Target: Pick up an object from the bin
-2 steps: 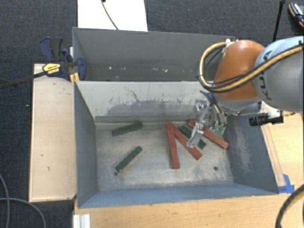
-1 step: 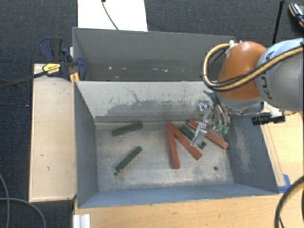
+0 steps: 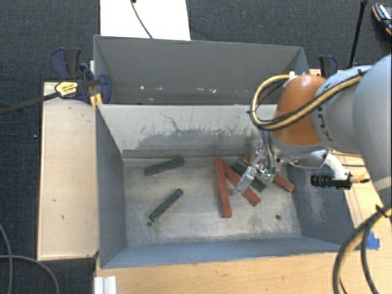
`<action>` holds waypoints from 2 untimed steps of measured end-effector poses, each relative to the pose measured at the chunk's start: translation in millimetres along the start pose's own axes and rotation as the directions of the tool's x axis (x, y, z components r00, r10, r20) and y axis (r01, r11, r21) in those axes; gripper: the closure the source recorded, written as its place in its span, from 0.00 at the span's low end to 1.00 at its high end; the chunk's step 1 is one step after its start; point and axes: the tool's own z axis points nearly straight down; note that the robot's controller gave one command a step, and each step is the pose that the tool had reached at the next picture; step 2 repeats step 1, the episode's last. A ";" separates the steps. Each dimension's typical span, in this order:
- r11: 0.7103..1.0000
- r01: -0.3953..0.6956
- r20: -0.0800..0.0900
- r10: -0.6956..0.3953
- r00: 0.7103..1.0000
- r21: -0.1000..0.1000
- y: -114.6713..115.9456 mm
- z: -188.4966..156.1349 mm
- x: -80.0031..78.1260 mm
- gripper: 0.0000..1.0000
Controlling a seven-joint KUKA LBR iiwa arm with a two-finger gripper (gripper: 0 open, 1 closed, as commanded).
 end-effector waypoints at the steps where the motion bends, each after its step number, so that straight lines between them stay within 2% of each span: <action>1: 1.000 0.019 0.002 -0.019 1.000 -0.004 -19.8 12.1 -3.4 1.00; 2: 1.000 0.019 0.002 -0.019 1.000 -0.004 -19.8 12.1 -3.4 1.00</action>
Offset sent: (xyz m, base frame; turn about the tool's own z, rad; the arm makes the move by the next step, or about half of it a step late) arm 0.0000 0.0000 0.0000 0.0000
